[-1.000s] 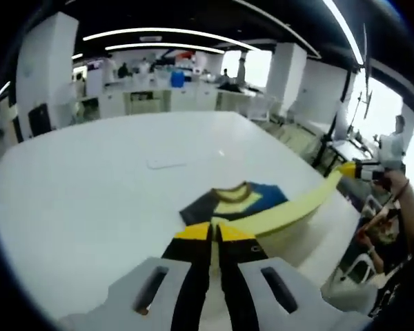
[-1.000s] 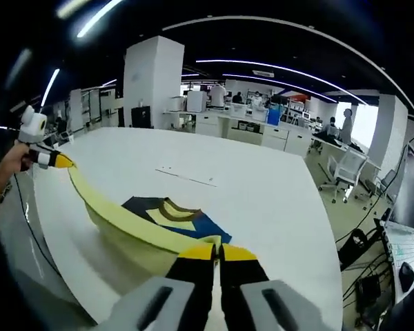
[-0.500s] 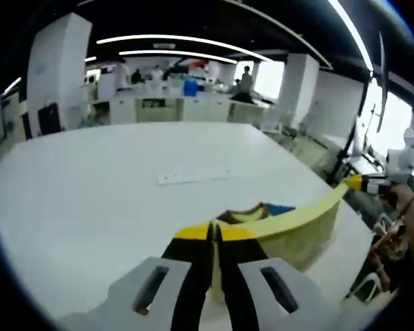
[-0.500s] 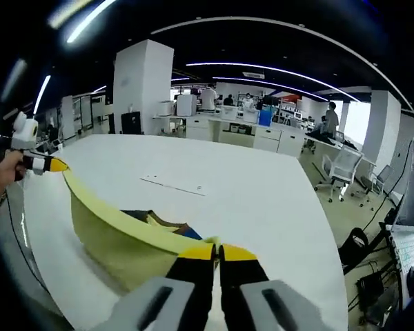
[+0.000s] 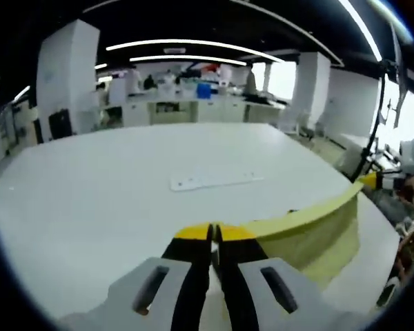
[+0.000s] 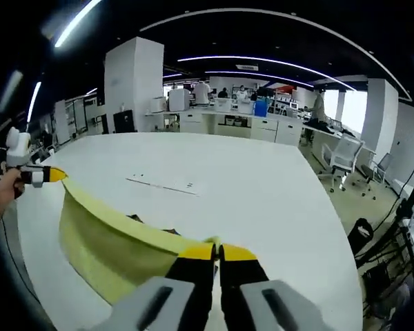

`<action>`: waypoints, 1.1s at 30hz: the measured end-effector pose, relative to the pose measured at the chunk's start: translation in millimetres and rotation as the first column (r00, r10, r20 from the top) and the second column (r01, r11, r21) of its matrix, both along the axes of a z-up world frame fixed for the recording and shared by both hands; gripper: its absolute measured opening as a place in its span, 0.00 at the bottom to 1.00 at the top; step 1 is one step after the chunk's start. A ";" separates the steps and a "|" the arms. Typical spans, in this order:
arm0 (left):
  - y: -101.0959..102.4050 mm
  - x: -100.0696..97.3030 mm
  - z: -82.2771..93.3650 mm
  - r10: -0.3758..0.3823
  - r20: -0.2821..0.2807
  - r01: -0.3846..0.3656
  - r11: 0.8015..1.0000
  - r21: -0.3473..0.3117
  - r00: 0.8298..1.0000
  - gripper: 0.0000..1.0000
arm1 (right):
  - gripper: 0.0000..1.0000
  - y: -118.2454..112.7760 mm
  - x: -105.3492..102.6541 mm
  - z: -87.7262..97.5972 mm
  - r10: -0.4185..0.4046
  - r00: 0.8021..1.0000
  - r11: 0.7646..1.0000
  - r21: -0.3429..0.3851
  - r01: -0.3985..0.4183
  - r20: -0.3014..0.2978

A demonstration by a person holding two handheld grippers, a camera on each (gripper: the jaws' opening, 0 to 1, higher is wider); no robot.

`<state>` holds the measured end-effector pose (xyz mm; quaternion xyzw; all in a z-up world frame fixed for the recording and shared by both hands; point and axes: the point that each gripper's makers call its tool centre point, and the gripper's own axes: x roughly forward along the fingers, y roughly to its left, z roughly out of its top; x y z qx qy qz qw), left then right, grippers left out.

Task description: Fold the garment on the visible template until the final outline fits inside the template.

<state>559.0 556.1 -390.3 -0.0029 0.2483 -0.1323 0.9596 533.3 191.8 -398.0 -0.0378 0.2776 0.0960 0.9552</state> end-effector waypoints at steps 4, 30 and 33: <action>1.5 10.4 -20.8 0.023 -0.007 -0.023 1.000 0.004 1.000 0.00 | 0.00 0.5 12.9 -21.1 -0.002 1.000 1.000 -0.029 0.001 -0.030; 5.0 43.4 -112.1 0.043 -0.120 -0.038 0.998 0.041 0.992 0.00 | 0.00 1.6 45.0 -114.9 -0.013 0.985 1.000 -0.020 0.009 -0.170; 7.6 41.7 -117.8 0.064 -0.133 -0.061 0.998 0.033 0.989 0.00 | 0.00 0.3 44.3 -120.7 -0.020 0.982 1.000 -0.017 0.017 -0.190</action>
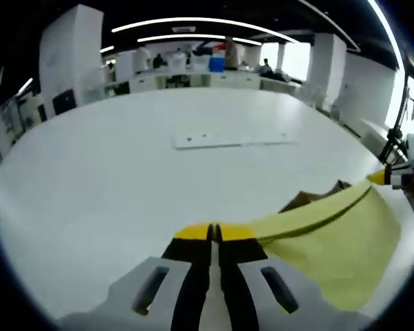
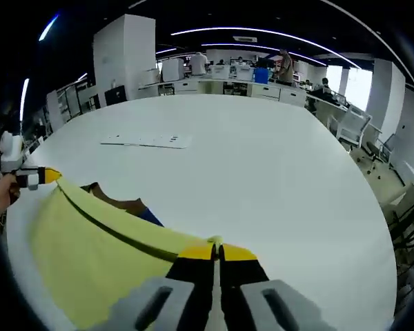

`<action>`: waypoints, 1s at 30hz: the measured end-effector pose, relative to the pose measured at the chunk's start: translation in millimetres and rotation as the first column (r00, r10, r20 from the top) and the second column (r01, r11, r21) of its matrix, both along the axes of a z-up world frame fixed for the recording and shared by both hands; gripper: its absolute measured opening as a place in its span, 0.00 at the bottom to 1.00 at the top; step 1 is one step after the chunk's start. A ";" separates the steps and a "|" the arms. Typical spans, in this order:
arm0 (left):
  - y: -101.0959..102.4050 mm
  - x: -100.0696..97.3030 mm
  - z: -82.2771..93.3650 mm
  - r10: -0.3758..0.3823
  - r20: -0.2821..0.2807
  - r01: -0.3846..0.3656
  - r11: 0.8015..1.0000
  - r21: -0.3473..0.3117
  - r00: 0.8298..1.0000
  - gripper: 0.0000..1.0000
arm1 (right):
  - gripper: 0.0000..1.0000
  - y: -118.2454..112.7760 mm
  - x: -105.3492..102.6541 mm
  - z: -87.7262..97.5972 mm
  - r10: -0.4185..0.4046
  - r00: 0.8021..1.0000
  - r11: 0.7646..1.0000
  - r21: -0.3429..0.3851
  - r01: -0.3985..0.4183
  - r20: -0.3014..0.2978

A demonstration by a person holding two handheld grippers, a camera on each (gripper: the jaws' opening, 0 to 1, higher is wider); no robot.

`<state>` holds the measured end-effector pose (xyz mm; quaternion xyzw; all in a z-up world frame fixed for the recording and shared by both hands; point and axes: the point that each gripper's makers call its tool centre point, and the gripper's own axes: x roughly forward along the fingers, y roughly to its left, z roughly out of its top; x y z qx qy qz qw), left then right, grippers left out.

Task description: Fold the garment on the visible template until the final outline fits inside the template.

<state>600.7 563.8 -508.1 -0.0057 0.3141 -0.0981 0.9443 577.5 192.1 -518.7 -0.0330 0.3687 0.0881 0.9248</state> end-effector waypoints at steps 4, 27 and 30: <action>1.3 -1.0 -2.9 0.036 -0.009 -0.037 0.999 -0.040 0.999 0.00 | 0.00 1.6 -0.7 -2.3 0.004 1.000 1.000 -0.006 -0.004 -0.010; -9.5 -20.9 -7.0 -0.382 0.022 0.366 0.900 0.235 0.924 0.31 | 0.33 7.0 -21.3 -3.1 0.166 0.986 0.982 -0.086 -0.168 -0.031; -17.0 -19.4 -11.4 -0.386 0.021 0.371 0.900 0.231 0.922 0.34 | 0.32 4.9 -15.9 -7.9 0.139 0.990 0.986 -0.089 -0.139 -0.012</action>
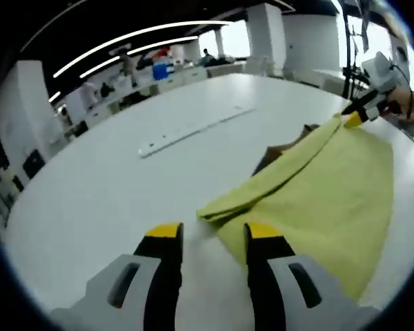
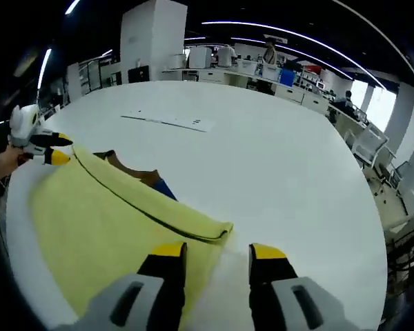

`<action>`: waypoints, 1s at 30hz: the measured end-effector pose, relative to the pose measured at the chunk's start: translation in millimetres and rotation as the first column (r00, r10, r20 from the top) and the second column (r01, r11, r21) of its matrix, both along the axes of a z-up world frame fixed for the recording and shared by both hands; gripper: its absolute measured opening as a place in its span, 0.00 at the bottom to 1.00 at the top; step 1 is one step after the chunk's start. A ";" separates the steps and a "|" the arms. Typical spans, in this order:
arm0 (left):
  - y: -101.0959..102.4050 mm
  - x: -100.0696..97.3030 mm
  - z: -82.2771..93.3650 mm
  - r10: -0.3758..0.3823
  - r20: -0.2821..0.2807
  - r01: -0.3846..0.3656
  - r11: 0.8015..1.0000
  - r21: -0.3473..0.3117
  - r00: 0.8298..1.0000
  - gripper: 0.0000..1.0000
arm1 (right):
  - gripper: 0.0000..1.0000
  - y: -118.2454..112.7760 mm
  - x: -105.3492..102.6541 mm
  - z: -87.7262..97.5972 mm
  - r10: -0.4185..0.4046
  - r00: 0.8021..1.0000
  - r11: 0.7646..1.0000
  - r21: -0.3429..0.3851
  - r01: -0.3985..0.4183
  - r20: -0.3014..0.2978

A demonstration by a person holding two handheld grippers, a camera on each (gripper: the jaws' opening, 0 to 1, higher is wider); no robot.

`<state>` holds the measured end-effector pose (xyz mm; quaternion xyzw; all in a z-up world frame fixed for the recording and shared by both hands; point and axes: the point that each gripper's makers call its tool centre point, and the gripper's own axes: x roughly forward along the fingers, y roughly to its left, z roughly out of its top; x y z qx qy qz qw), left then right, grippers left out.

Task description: Fold the garment on the visible template until the final outline fits inside the template.

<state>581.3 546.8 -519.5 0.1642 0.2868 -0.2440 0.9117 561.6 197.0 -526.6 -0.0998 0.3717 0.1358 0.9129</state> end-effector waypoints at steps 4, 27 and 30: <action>-2.3 8.6 -5.0 0.006 0.003 -0.006 1.000 0.012 1.000 0.34 | 0.33 -3.0 10.3 1.3 -0.035 0.999 0.999 0.011 0.035 0.032; 7.0 45.9 12.5 0.257 0.048 -0.248 0.957 -0.149 0.965 0.49 | 0.37 -4.3 33.9 7.6 -0.243 0.968 0.953 0.204 0.226 0.065; 7.4 43.0 21.6 0.264 0.048 -0.252 0.951 -0.179 0.963 0.51 | 0.41 0.1 27.1 10.8 -0.230 0.972 0.956 0.200 0.214 0.057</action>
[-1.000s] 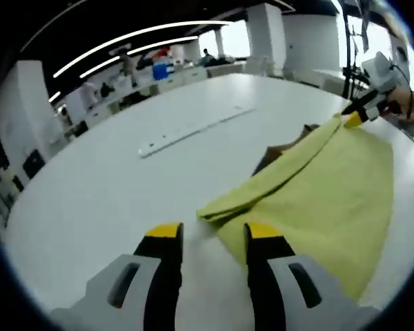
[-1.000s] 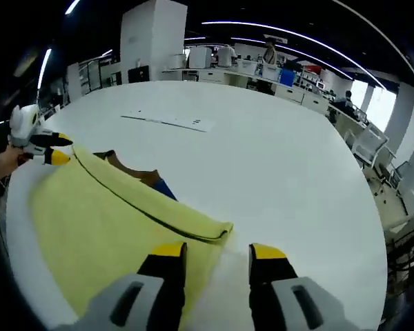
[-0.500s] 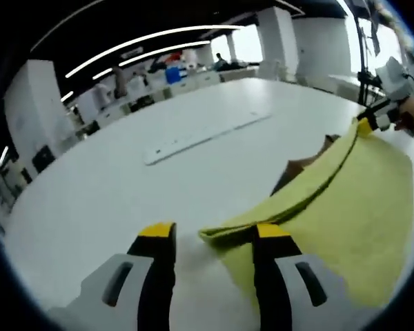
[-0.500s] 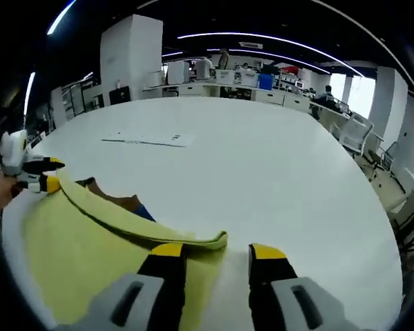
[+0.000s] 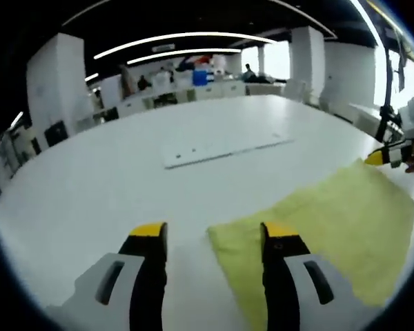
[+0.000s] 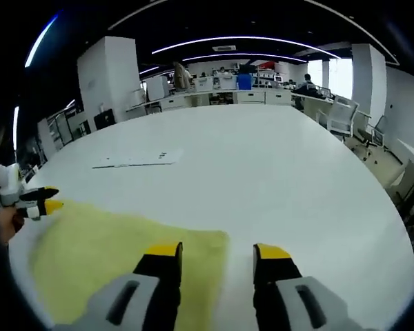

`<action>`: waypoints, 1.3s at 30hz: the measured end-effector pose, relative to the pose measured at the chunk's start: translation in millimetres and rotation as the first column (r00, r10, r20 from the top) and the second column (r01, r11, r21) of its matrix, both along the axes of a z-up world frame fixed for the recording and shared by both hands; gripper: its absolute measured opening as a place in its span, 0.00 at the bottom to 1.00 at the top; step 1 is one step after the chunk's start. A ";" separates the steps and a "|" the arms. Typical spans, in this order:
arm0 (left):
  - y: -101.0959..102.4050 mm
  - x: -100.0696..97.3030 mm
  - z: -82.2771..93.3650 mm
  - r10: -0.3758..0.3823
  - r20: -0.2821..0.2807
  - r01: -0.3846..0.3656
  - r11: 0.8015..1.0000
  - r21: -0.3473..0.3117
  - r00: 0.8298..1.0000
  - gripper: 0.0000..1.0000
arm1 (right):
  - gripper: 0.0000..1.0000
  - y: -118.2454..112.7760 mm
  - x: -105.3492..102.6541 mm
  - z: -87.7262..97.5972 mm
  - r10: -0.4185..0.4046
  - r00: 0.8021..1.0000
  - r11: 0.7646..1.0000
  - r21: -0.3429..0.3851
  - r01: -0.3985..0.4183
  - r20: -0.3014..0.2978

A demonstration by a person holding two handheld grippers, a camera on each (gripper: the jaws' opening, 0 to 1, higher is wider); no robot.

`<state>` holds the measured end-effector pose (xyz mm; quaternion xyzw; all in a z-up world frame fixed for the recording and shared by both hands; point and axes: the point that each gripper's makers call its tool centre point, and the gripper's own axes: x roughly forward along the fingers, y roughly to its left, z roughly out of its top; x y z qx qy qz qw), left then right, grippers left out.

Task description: Fold the garment on the visible template until the final outline fits inside the template.

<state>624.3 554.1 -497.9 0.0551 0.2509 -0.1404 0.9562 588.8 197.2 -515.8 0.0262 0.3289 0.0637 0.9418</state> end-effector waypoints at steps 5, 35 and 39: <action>-3.0 -9.5 16.8 -0.023 0.014 0.023 0.999 -0.038 1.000 0.56 | 0.46 9.8 -11.3 8.0 0.032 0.999 0.999 0.024 -0.031 -0.011; 11.0 -125.2 27.9 -0.152 -0.029 0.148 0.983 -0.110 0.988 0.49 | 0.48 28.3 -121.1 34.1 0.208 0.977 0.977 0.051 -0.205 -0.054; 11.5 -138.8 23.4 -0.165 -0.039 0.159 0.980 -0.123 0.986 0.48 | 0.47 29.5 -132.8 31.2 0.229 0.971 0.973 0.046 -0.226 -0.068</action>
